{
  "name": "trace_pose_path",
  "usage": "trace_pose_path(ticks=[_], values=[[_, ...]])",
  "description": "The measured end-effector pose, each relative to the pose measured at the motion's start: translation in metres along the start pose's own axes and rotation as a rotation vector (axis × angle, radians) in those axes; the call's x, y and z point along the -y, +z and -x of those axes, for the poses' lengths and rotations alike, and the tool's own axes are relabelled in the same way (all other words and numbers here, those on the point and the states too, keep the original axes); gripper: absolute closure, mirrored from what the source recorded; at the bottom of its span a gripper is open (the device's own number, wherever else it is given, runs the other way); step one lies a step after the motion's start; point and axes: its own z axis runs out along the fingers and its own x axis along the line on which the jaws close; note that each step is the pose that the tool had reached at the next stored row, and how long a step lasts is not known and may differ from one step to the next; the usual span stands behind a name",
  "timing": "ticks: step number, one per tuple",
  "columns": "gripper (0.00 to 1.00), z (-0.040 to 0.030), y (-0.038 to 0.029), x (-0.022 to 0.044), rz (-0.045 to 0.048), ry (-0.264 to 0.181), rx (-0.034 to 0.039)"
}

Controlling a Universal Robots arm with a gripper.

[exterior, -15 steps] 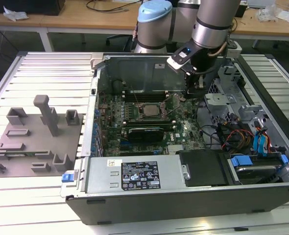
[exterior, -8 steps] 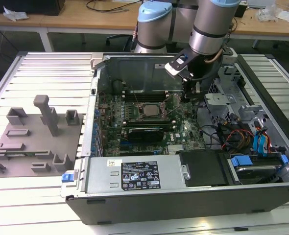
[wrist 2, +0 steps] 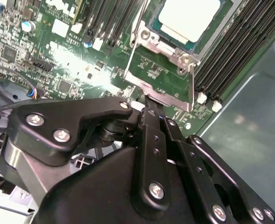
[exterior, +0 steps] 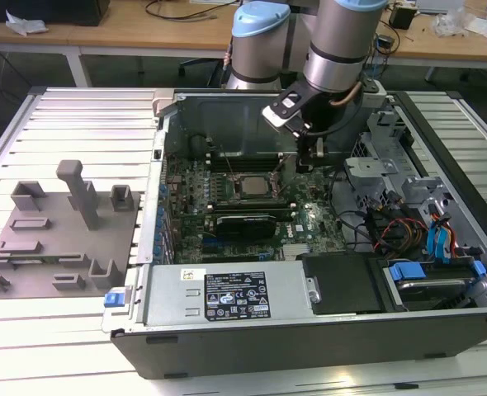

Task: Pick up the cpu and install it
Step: 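Close the cpu cover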

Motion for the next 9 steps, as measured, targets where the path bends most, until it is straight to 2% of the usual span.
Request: trace_pose_path(ticks=[2,6,9], values=[[0.89,0.0001,0.0001,0.0030,0.0007,0.000,0.0001],[0.89,0.0000,0.0002,0.0042,0.0008,0.000,0.0000],[0.89,0.0000,0.0003,0.0090,0.0008,0.000,0.0000]])
